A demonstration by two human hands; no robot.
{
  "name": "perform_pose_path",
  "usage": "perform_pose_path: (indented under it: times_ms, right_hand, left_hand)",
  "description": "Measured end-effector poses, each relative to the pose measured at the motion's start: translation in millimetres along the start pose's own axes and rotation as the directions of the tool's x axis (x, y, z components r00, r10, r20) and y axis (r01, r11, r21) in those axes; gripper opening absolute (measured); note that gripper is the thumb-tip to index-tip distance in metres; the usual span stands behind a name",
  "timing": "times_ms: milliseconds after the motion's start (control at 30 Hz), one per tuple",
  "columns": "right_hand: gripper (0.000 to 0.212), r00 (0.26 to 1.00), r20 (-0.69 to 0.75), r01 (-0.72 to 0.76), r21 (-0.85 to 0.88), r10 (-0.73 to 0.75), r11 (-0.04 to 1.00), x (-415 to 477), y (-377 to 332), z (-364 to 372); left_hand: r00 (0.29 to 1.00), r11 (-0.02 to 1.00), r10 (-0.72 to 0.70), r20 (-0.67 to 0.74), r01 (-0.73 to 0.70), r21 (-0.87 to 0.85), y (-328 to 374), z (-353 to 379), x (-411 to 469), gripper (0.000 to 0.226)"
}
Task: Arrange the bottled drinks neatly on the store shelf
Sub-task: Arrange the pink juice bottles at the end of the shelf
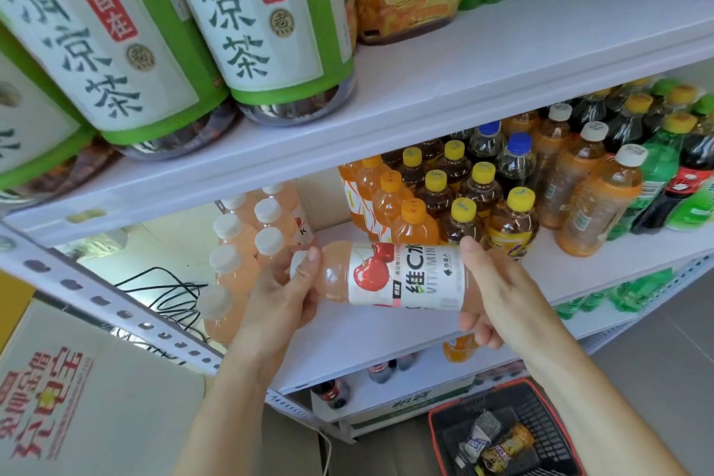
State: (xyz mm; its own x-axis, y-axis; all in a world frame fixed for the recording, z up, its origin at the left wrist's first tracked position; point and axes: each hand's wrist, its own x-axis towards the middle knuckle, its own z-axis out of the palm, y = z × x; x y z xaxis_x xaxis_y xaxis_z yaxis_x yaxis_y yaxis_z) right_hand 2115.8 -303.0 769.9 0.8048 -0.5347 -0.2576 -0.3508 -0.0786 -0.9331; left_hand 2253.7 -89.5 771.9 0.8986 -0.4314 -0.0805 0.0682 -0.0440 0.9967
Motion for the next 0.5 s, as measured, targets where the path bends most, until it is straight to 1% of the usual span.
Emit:
perform_pose_path:
  times_ms: [67, 167, 200, 233, 267, 333, 400, 433, 500]
  right_hand:
    - [0.072, 0.997, 0.074, -0.035, -0.035, 0.037, 0.999, 1, 2, 3]
    - [0.076, 0.986, 0.146, -0.063, -0.103, 0.078, 0.993, 5, 7, 7]
    - [0.075, 0.985, 0.153, -0.056, -0.14, 0.078, 0.989, 6, 9, 9]
    - [0.069, 0.988, 0.145, -0.028, -0.195, 0.057, 0.98, 7, 12, 10]
    - [0.059, 0.993, 0.12, 0.019, -0.275, 0.015, 0.961, 9, 15, 11]
    - [0.031, 0.993, 0.042, 0.119, -0.444, -0.113, 0.888, 12, 19, 13]
    - [0.01, 0.964, -0.035, 0.212, -0.502, -0.265, 0.839, 12, 17, 15]
    - [0.008, 0.935, -0.071, 0.266, -0.505, -0.347, 0.821, 13, 14, 16]
    - [0.022, 0.861, -0.122, 0.36, -0.54, -0.494, 0.761, 15, 10, 18]
  left_hand:
    - [0.998, 0.998, 0.04, -0.048, -0.037, 0.049, 6, 2, -2, 0.041]
    - [0.989, 0.992, 0.092, -0.116, -0.081, 0.097, 14, 6, -3, 0.038]
    - [0.983, 0.984, 0.117, -0.141, -0.096, 0.149, 16, 6, -2, 0.038]
    - [0.976, 0.965, 0.151, -0.16, -0.11, 0.237, 17, 5, 0, 0.035]
    - [0.968, 0.931, 0.189, -0.166, -0.123, 0.344, 17, 3, 3, 0.032]
    - [0.956, 0.812, 0.258, -0.142, -0.135, 0.567, 18, -2, 9, 0.027]
    - [0.947, 0.667, 0.312, -0.073, -0.163, 0.727, 17, -1, 15, 0.023]
    - [0.942, 0.601, 0.332, -0.036, -0.182, 0.778, 16, 1, 20, 0.021]
    - [0.938, 0.5, 0.348, -0.005, -0.18, 0.847, 11, 6, 34, 0.024]
